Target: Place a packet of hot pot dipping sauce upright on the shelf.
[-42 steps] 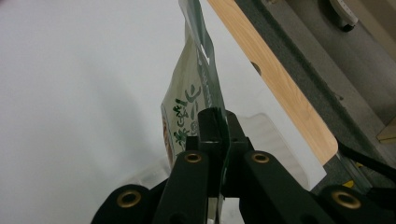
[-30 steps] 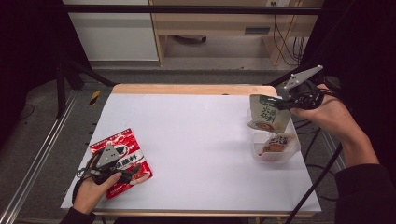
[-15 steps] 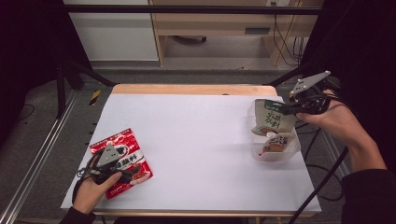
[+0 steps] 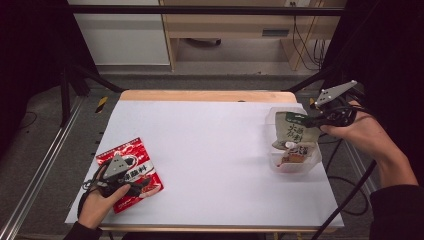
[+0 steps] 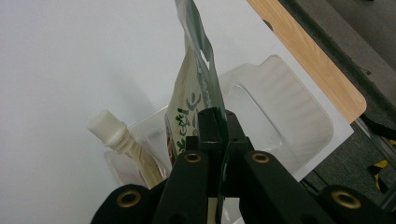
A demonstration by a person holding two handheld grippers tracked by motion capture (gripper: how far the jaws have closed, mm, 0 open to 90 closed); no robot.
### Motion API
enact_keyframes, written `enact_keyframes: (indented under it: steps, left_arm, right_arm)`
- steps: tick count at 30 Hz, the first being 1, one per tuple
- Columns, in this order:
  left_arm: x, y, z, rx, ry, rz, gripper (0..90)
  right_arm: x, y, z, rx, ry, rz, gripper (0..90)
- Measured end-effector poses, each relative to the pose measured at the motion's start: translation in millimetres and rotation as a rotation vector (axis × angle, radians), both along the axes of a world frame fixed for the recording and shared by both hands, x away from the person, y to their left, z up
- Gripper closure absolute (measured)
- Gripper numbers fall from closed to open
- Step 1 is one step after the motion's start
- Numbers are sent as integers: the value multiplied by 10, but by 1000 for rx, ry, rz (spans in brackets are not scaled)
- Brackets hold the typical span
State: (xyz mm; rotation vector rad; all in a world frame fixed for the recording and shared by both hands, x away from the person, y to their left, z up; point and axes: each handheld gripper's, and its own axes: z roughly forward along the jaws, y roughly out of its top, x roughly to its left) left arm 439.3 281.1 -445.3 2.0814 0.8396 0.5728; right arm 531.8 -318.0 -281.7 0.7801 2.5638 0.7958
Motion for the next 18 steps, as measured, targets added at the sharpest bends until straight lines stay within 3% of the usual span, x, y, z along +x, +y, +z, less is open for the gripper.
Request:
enact_keyframes:
  steps: [18]
  left_arm:
    - [-3, -4, 0, 3, 0, -7, 78]
  right_arm:
    - [58, 29, -294, 2, 33, -4, 900]
